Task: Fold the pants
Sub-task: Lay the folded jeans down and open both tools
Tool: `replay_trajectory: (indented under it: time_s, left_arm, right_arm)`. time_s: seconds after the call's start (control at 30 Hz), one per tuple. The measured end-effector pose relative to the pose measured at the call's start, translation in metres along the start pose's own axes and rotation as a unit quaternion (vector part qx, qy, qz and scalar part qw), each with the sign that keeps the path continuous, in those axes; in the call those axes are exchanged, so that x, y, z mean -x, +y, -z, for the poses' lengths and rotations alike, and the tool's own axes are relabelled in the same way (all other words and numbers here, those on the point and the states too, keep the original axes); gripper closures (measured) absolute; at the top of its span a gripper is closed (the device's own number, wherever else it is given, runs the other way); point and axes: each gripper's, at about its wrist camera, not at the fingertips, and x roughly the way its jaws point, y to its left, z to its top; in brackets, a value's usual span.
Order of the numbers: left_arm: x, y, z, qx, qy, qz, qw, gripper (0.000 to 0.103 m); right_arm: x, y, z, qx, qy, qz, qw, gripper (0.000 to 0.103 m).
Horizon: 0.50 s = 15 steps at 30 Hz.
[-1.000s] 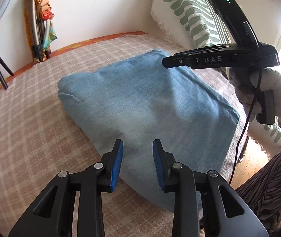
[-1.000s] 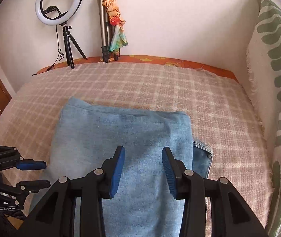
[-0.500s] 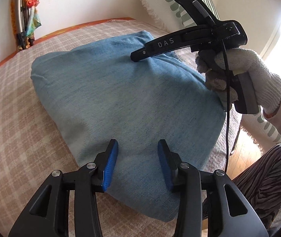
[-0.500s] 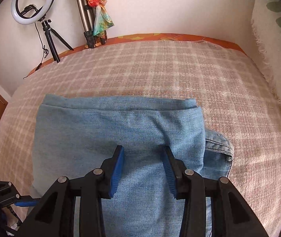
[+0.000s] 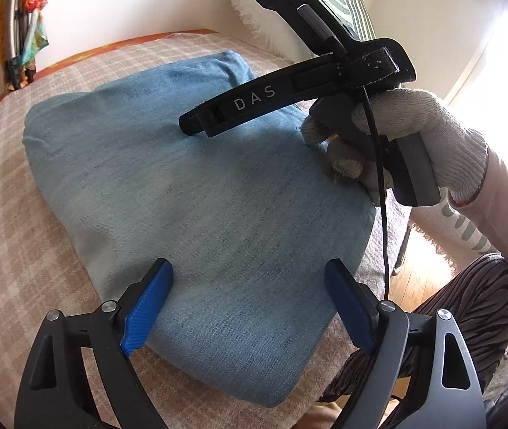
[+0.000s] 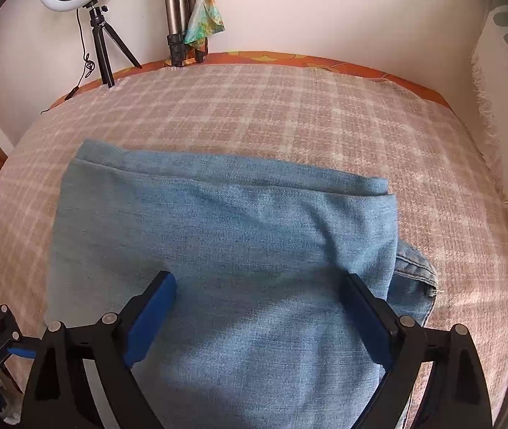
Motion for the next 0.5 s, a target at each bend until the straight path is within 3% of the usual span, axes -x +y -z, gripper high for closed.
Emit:
replay_trajectory:
  time_s: [0.13, 0.23, 0.5]
  left_arm:
    - [0.015, 0.004, 0.001, 0.023, -0.009, 0.002, 0.9997, 0.021]
    - [0.033, 0.011, 0.005, 0.040, -0.023, -0.006, 0.9989, 0.022]
    - [0.057, 0.054, -0.001, 0.102, -0.057, -0.058, 0.9915, 0.022]
  right_arm:
    - [0.004, 0.001, 0.000, 0.006, -0.014, 0.006, 1.000, 0.001]
    - [0.019, -0.001, 0.001, 0.000, -0.037, 0.006, 0.999, 0.012]
    - [0.060, -0.013, 0.002, -0.006, -0.082, 0.015, 0.996, 0.011]
